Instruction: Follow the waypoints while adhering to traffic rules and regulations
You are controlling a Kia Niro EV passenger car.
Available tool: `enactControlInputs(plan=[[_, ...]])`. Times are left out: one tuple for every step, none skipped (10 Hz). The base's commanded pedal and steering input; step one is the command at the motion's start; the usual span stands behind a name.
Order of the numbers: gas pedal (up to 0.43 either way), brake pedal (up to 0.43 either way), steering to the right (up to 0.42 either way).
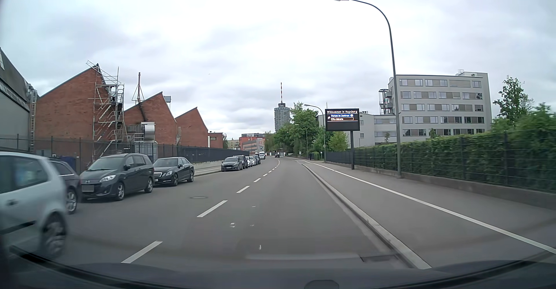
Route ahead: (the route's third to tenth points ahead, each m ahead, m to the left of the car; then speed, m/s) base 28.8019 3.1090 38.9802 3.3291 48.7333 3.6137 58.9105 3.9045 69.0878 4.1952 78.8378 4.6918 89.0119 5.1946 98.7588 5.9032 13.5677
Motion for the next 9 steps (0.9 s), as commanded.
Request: enactControlInputs(plan=[[0.138,0.0,-0.008],[0.138,0.0,-0.008],[0.138,0.0,-0.008],[0.138,0.0,-0.007],[0.138,0.0,-0.006],[0.138,0.0,-0.006],[0.138,0.0,-0.006],[0.118,0.0,-0.006],[0.118,0.0,-0.006]])
